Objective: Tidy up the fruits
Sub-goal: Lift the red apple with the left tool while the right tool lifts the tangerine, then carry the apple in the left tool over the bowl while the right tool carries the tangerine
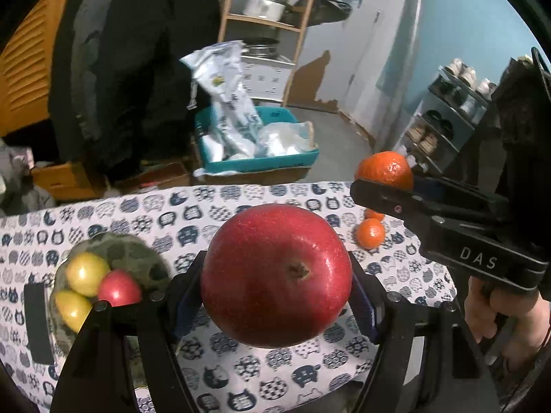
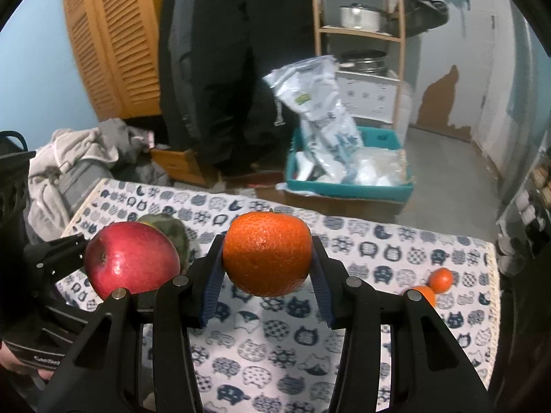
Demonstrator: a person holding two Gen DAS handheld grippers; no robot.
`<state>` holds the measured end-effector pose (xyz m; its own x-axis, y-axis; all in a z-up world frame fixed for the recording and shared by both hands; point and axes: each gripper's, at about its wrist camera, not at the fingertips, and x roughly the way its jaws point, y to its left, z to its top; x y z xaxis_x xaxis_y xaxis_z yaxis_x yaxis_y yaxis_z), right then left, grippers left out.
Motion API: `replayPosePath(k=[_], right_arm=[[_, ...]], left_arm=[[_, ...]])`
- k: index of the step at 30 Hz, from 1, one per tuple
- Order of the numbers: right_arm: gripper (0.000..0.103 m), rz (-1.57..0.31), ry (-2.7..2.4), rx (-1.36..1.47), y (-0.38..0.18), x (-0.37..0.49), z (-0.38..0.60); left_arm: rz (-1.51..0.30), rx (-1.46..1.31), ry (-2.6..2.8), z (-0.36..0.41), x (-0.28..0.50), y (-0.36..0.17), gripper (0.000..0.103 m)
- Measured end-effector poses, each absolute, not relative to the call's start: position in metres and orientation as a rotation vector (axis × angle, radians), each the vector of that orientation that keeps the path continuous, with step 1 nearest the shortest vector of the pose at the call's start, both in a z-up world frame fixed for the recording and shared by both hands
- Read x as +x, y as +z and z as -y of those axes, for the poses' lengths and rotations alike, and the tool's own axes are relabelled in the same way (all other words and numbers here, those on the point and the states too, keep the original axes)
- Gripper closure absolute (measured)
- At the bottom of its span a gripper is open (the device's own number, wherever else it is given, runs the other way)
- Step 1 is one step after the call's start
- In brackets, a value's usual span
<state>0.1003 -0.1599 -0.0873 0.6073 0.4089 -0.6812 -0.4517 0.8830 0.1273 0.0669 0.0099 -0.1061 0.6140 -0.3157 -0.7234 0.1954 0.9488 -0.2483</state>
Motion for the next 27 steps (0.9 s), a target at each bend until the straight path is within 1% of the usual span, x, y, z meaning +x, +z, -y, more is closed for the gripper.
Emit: replayPosePath(k=[20, 27], right_arm=[[0.057, -0.826, 0.648, -0.125, -0.102, 0.105, 0.054], [0.057, -0.864, 0.688, -0.117, -0.114, 0.109, 0.026]], left_arm=[[-0.879, -0.246, -0.112, -0.115, 0.050, -0.135, 0.027], [-0.914, -0.279, -0.050, -0.143, 0.050, -0.153, 0.027]])
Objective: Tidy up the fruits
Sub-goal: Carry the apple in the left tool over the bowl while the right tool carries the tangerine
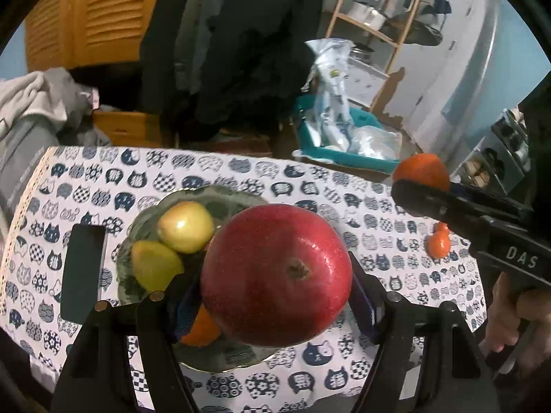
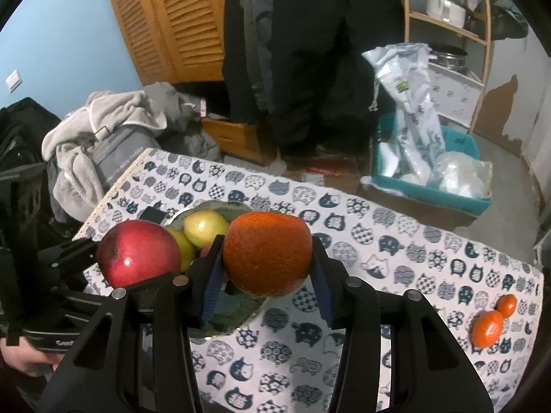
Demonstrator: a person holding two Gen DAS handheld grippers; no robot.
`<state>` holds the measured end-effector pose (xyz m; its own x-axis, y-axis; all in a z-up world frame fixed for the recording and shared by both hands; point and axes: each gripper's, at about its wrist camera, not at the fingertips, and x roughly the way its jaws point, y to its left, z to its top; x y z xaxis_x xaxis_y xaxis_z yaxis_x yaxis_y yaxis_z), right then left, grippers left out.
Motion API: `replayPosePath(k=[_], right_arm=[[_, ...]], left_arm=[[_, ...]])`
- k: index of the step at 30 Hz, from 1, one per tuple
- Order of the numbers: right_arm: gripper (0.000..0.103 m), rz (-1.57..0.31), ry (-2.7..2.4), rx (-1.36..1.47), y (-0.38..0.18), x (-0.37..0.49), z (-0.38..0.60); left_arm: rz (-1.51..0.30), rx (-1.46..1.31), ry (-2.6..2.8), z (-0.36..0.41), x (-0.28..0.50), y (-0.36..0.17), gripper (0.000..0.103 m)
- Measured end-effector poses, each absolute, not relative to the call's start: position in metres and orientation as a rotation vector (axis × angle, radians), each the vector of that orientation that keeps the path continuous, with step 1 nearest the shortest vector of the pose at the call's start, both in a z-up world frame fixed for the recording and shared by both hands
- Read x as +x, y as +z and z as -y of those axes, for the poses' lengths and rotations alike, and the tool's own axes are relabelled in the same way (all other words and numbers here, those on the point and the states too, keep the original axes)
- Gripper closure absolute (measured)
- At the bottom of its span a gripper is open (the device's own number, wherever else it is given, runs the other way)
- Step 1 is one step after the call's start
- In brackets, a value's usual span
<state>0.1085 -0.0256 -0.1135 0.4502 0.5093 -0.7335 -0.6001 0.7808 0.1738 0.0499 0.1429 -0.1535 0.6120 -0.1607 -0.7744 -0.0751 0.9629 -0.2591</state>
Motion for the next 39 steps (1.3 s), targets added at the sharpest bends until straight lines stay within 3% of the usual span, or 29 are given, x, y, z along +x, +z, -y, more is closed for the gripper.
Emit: replayPosePath(k=[22, 39], right_arm=[[0.057, -1.111, 0.769, -0.137, -0.207, 0.128, -0.026], [0.056, -1.210, 0.780, -0.128, -0.255, 0.137, -0.032]], left_arm=[[-1.118, -0.352, 0.039, -0.172, 0.061, -0.236, 0.027], [-1.162, -0.287, 0.021, -0.153, 0.062, -0.249, 0.027]])
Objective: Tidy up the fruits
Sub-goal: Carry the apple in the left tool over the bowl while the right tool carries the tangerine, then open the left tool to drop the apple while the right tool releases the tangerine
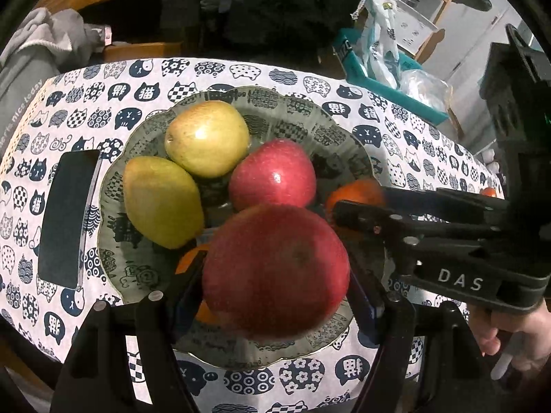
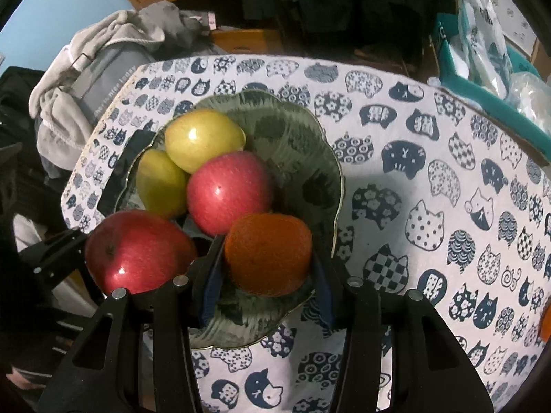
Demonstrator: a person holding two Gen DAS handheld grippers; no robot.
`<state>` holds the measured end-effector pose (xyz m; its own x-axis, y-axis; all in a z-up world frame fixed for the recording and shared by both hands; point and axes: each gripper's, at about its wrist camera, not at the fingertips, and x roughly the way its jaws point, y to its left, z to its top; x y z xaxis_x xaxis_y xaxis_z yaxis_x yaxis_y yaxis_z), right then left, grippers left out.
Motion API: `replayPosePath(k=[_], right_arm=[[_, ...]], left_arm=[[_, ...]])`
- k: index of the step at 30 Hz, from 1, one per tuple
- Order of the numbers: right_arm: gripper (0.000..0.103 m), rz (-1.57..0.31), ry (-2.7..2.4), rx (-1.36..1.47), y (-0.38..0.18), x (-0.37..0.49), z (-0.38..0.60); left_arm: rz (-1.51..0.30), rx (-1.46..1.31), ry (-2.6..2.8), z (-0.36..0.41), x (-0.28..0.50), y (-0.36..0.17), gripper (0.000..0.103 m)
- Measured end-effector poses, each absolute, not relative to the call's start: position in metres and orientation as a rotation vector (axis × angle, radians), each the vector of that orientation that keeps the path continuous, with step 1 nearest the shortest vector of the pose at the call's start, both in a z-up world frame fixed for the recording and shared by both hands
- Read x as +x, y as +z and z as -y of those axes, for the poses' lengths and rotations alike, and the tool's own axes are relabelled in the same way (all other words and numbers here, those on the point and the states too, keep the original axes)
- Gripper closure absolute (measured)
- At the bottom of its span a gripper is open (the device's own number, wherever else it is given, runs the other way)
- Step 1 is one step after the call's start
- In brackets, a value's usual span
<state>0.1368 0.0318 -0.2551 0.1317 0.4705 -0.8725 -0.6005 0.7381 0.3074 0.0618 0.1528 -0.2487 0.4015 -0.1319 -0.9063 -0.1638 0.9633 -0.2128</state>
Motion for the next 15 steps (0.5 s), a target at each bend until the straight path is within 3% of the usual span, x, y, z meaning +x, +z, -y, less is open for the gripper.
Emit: replayPosePath(k=[15], right_arm=[[0.053, -1.124, 0.734, -0.120, -0.222, 0.135, -0.014]], left_arm=[[-1.131, -0.272, 0.020, -0.142, 0.061, -0.229, 0.025]])
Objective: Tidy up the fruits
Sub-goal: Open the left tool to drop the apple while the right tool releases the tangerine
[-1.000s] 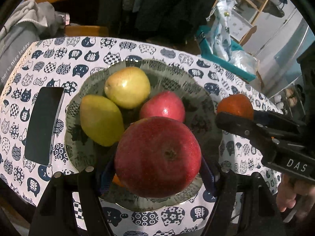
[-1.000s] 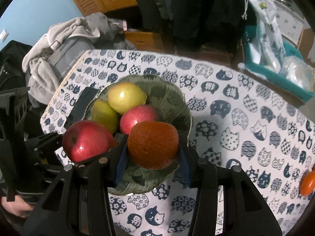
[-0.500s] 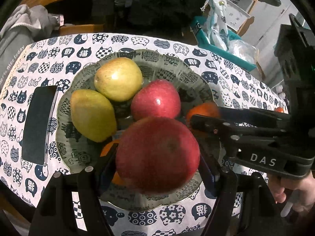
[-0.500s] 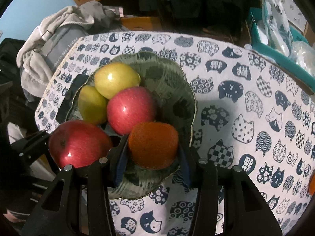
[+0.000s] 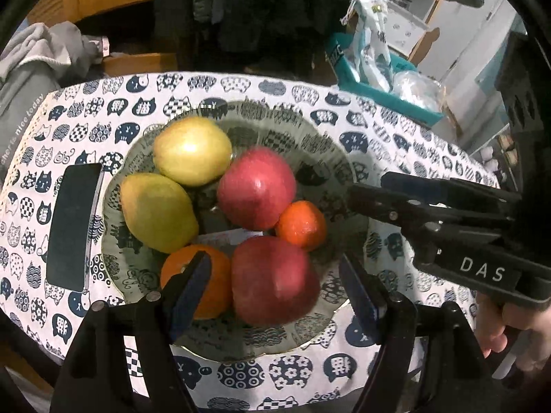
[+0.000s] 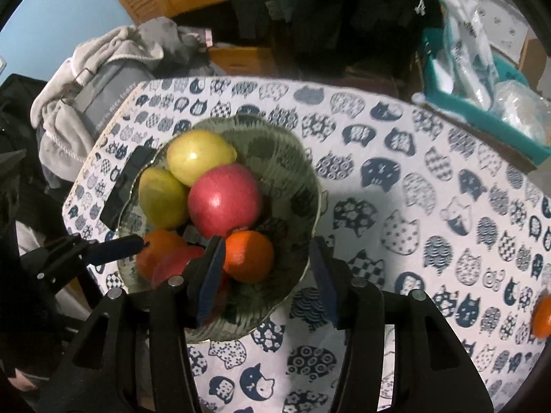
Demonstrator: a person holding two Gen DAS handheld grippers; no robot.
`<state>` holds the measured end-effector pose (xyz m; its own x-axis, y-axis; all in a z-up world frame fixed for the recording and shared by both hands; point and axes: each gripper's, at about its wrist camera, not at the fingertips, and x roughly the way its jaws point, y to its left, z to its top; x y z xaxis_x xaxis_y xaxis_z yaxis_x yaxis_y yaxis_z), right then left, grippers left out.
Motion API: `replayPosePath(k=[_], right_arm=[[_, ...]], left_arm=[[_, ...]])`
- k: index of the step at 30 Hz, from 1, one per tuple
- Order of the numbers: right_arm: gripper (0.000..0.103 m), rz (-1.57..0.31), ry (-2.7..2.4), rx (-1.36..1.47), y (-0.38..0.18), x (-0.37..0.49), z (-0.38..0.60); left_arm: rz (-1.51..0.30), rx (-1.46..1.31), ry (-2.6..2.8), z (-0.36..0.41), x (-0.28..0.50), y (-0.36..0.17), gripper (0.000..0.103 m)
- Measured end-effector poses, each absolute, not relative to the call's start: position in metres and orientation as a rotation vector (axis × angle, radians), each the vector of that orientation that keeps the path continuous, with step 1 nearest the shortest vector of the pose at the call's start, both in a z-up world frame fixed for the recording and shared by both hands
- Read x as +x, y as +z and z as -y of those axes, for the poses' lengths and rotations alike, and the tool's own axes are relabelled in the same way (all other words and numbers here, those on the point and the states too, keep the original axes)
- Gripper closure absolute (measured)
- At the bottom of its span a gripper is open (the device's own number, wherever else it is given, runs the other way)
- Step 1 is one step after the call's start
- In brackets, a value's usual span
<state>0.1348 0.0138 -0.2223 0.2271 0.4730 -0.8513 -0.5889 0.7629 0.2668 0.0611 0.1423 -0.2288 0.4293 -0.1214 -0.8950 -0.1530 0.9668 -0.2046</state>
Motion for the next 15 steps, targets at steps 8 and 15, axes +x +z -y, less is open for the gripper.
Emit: replayPosePath(k=[8, 15], right_arm=[[0.052, -1.048, 0.693, -0.098, -0.186, 0.132, 0.007], [0.052, -0.961, 0.653, -0.081, -0.146, 0.125, 0.032]], left_arm=[[-1.058, -0.286, -0.019, -0.133, 0.057, -0.191, 0.025], [-1.001, -0.282, -0.055, -0.119, 0.054, -0.163, 0.025]])
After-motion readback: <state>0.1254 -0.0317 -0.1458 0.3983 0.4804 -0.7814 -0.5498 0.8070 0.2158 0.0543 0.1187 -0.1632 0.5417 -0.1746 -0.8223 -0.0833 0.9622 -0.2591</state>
